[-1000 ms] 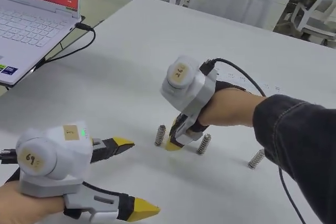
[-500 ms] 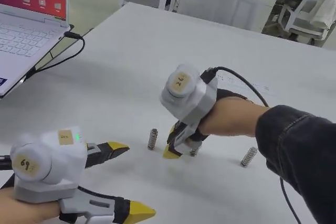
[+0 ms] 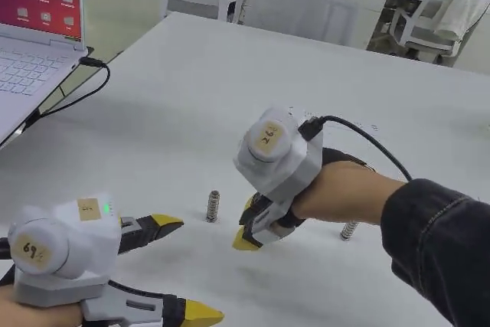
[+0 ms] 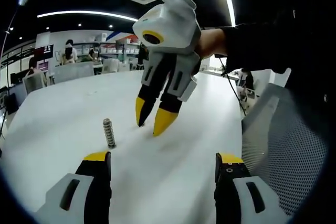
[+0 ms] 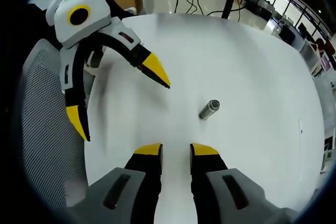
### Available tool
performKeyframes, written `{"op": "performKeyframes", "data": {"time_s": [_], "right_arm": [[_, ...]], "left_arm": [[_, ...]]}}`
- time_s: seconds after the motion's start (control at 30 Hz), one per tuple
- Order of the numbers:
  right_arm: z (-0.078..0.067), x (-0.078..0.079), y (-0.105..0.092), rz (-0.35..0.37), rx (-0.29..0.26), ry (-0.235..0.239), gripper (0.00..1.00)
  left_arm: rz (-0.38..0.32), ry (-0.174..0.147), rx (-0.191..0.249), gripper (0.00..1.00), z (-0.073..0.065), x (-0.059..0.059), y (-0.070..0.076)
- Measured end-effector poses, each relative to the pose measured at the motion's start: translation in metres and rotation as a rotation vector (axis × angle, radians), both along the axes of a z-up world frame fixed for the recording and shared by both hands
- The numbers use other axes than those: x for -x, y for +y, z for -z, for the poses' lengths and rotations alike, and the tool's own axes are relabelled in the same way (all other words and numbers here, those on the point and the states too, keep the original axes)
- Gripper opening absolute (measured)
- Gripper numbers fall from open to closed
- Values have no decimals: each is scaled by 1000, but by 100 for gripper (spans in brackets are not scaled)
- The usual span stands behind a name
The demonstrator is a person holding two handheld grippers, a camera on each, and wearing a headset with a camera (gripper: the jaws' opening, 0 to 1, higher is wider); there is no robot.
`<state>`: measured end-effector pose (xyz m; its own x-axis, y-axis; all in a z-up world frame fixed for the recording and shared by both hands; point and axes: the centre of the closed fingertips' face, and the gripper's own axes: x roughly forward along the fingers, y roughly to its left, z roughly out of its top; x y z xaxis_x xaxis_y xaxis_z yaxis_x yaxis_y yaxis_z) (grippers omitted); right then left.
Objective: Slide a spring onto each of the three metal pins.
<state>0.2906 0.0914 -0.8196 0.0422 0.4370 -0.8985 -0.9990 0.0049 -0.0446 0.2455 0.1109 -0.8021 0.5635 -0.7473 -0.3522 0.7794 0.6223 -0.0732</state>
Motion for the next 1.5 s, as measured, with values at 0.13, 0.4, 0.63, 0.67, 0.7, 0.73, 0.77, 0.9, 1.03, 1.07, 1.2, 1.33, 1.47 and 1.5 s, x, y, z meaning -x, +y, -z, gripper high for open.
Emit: {"op": "performKeyframes", "data": {"time_s": [0.13,0.4,0.63,0.67,0.7,0.73,0.77,0.9,1.03,1.07,1.2,1.33,1.47,1.5], "right_arm": [[-2,7,-4,9,-19,0,19],[-4,16,-15,33,-43,-1,19],[-6,26,-25,70,-81,4,19],[-6,28,-26,74,-85,4,19],[-6,29,-27,77,-88,4,19],[-7,29,-28,83,-95,3,19],[-8,30,-29,88,-99,4,19],[-10,33,-35,113,-117,5,19],[-13,35,-40,145,-144,7,19],[-14,36,-42,151,-149,7,19],[-13,38,-49,177,-164,8,20],[-13,40,-58,211,-184,11,20],[-12,39,-68,242,-195,10,20],[-13,39,-71,250,-199,10,20]], "left_arm": [[4,-1,-1,78,-1,1,-2],[14,-5,-2,78,-4,1,-6],[21,-3,-2,78,-5,4,-10],[21,-3,-1,78,-5,4,-10],[22,-2,0,78,-5,4,-10],[23,-2,-1,78,-5,5,-11],[24,-3,-1,78,-6,5,-11],[27,-2,1,78,-7,6,-13],[26,-3,4,78,-8,8,-13],[26,-3,5,78,-8,8,-13],[28,-3,6,78,-8,10,-14],[28,-4,11,78,-10,11,-15],[29,-2,9,78,-9,11,-16],[29,-2,9,78,-9,11,-16]]}}
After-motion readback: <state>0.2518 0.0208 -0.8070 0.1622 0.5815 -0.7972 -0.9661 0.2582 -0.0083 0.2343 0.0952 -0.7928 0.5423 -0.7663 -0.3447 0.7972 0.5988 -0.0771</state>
